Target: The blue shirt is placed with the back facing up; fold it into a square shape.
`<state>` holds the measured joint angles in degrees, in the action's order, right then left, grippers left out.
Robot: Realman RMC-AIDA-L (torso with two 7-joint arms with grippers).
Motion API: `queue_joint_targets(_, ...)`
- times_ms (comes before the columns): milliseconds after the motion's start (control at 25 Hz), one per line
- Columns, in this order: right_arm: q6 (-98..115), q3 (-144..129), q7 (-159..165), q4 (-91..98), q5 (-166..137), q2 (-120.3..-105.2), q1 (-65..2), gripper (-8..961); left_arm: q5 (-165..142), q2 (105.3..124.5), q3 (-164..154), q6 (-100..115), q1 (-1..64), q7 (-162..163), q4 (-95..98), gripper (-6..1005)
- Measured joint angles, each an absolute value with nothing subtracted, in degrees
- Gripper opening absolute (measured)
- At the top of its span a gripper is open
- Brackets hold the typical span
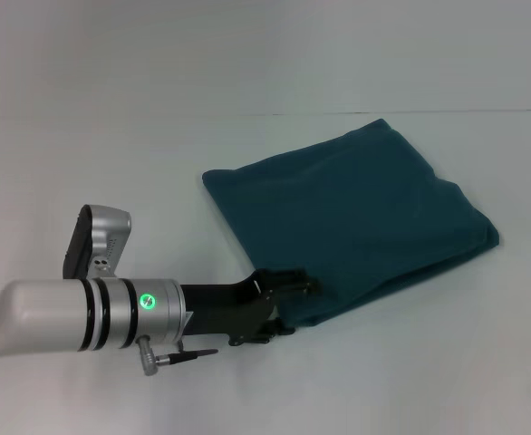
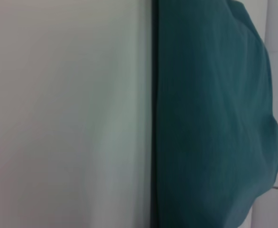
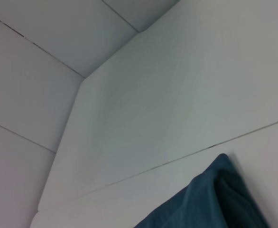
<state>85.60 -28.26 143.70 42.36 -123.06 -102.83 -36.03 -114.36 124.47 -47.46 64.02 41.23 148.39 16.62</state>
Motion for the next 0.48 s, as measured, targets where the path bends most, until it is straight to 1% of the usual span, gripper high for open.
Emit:
queue_joint_targets(80,85.6,-28.2,143.7,42.3,-123.1,-102.83,-36.0,924,-114.4,124.51,-47.4,63.6,41.5,147.7,16.3,852)
queue_joint_targets(400,85.7,-27.9,143.7,41.8,-123.0,-102.83,-36.0,924,-114.3,124.54,-47.4,63.2,41.1,147.0,16.2,652)
queue_joint_targets(480,85.8,-27.5,143.7,41.7,-123.0,-102.79,-36.0,924,-114.3,124.54,-47.5,63.2,40.9,147.0,16.2,574)
